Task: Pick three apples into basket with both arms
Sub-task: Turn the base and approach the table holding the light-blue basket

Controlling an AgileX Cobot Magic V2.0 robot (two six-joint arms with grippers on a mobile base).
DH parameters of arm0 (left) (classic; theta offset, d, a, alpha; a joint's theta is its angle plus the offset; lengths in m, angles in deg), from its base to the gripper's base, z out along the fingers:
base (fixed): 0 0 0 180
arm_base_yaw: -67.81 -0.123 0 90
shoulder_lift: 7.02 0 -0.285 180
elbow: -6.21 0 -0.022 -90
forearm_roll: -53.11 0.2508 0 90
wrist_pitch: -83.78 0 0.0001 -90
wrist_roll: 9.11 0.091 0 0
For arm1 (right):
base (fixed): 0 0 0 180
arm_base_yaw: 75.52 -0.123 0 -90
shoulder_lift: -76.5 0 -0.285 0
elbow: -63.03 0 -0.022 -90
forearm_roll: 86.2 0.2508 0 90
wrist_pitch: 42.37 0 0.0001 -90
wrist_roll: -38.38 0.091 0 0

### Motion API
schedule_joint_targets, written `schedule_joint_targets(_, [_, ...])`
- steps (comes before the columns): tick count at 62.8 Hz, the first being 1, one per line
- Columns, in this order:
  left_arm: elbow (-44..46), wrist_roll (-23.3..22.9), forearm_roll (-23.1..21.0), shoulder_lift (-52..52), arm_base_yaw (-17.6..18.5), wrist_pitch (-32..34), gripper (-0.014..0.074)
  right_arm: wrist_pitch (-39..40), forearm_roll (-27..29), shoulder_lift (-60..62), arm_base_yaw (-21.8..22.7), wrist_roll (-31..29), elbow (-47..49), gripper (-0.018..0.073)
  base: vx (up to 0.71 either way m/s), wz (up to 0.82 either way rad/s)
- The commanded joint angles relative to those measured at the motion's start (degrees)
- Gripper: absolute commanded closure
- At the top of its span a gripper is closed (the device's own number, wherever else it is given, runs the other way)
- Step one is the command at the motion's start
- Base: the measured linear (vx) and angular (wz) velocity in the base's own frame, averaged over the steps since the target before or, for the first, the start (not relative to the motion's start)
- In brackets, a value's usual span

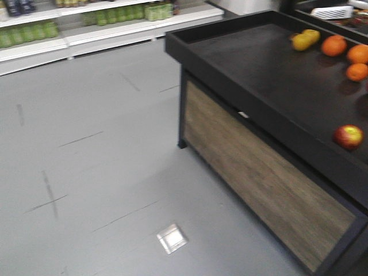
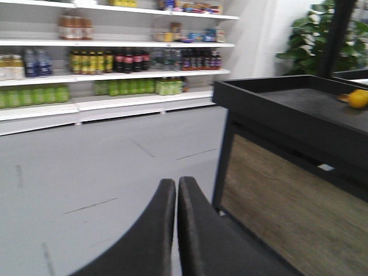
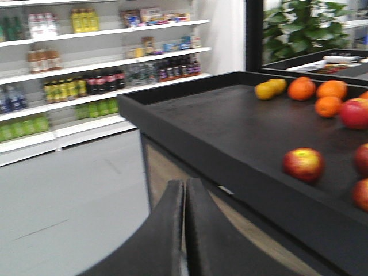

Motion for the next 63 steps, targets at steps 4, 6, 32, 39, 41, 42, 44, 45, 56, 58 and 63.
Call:
schedule_joint_targets(4, [-0.49, 0.04, -0.06, -0.89, -0.05, 3.81, 0.0603, 4.02, -0.67, 0.74, 0.37, -0.03, -0.71, 0.0568, 0.14, -0.57])
schedule_joint_targets(6, [-0.49, 0.04, -0.06, -0.89, -0.05, 3.81, 0.0603, 4.02, -0.67, 0.74, 0.37, -0.03, -0.71, 0.0568, 0.14, -0.56])
schedule_joint_targets(32, [-0.49, 0.04, -0.06, -0.89, -0.05, 3.81, 0.0603, 4.02, -0.67, 0.74, 0.37, -0.03, -0.71, 0.0568, 0.13, -0.53])
schedule_joint_targets(39, [-0.49, 0.04, -0.06, -0.89, -0.05, 3.81, 0.0603, 4.02, -0.67, 0.74, 0.37, -0.03, -0.71, 0.0568, 0.12, -0.51])
schedule_joint_targets(41, [-0.49, 0.04, -0.06, -0.89, -0.05, 3.81, 0.0603, 4.02, -0.67, 0.74, 0.37, -0.03, -0.71, 0.0568, 0.12, -0.50])
schedule_joint_targets(42, [-0.49, 0.04, -0.06, -0.89, -0.05, 3.81, 0.0603, 4.02, -0.67, 0.74, 0.37, -0.03, -0.71, 0.0568, 0.12, -0.50])
schedule_joint_targets(44, [-0.49, 0.04, -0.06, -0.89, -0.05, 3.81, 0.0603, 4.02, -0.67, 0.74, 0.37, -0.03, -0.71, 0.0568, 0.11, -0.49])
schedule_joint_targets(45, [-0.49, 0.04, -0.06, -0.89, -0.05, 3.81, 0.0603, 4.02, -0.67, 0.74, 0.37, -0.03, -0.71, 0.0568, 0.11, -0.48])
schedule_joint_targets(56, [-0.49, 0.04, -0.06, -0.89, -0.05, 3.81, 0.0603, 4.02, -0.67, 0.74, 0.37, -0.03, -0.71, 0.0568, 0.11, -0.45])
schedule_joint_targets(58, [-0.49, 0.04, -0.06, -0.89, -0.05, 3.81, 0.0603, 4.02, -0.67, 0.74, 0.37, -0.03, -0.71, 0.0568, 0.10, -0.43])
schedule_joint_targets(63, [-0.49, 0.04, -0.06, -0.89, -0.05, 3.81, 0.0603, 4.02, -0.67, 0.74, 0.37, -0.03, -0.71, 0.0568, 0.10, -0.41])
